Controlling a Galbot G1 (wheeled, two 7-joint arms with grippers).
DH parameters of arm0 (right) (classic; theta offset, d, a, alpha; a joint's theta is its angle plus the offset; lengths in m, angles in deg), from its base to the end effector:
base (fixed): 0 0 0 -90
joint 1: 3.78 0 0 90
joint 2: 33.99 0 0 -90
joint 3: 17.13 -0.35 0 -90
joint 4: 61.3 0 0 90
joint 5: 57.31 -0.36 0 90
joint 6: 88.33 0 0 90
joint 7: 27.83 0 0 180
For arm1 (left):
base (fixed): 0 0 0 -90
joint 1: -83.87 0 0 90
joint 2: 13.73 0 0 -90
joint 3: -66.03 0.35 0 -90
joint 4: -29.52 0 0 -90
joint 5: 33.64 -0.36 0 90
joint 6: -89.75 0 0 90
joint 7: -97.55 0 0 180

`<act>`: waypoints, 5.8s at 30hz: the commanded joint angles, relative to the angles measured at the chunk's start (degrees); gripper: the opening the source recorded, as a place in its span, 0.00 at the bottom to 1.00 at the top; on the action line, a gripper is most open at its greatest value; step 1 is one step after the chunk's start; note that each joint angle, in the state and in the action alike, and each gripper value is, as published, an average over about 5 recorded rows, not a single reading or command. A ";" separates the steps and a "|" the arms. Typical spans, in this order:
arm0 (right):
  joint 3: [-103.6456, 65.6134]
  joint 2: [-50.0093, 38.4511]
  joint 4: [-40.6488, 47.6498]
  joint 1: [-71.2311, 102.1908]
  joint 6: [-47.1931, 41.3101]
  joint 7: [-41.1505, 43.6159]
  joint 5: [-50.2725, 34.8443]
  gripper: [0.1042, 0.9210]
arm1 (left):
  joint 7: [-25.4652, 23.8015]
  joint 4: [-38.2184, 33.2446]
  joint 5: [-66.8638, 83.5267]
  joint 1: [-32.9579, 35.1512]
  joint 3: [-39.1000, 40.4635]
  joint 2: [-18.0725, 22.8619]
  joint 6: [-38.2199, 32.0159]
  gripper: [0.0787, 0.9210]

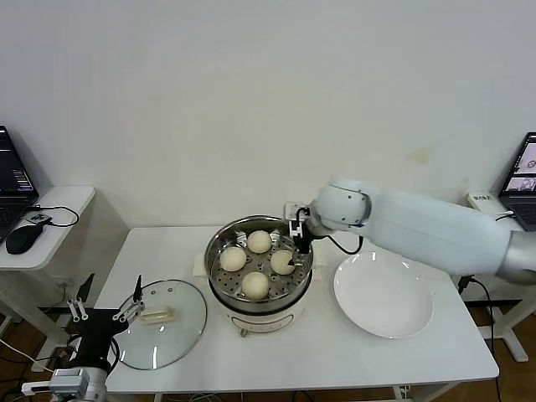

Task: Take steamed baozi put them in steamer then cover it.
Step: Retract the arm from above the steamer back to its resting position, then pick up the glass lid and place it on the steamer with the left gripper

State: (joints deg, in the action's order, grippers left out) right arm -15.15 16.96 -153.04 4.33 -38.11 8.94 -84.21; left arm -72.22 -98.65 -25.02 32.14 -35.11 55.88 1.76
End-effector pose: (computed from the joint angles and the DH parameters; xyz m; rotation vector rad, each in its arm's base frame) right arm 0.4832 0.0657 -0.0814 1.2781 -1.7878 1.3390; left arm 0.1558 0.0957 -0.2509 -0.1740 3.0979 0.3870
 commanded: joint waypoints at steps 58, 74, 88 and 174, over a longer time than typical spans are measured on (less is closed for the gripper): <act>-110.85 23.34 -20.79 116.39 49.97 -40.47 20.86 0.88 | -4.33 31.62 -72.89 -11.88 5.10 -4.16 -8.89 0.88; -110.85 25.16 -20.74 117.96 50.32 -39.96 22.38 0.88 | -4.41 38.17 -70.68 -19.97 7.89 -5.05 -7.52 0.88; -109.66 25.87 -19.88 118.03 50.14 -39.47 23.58 0.88 | -4.34 40.80 -70.35 -22.62 9.12 -3.49 -6.90 0.88; -100.34 35.49 -12.66 114.70 53.39 -42.65 45.08 0.88 | -29.32 22.70 -88.17 -48.75 43.35 9.29 28.21 0.08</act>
State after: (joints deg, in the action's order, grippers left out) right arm -116.18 51.69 -166.86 119.25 14.88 -33.44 -41.16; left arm -98.37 -79.21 -102.42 -13.52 2.82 57.09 28.10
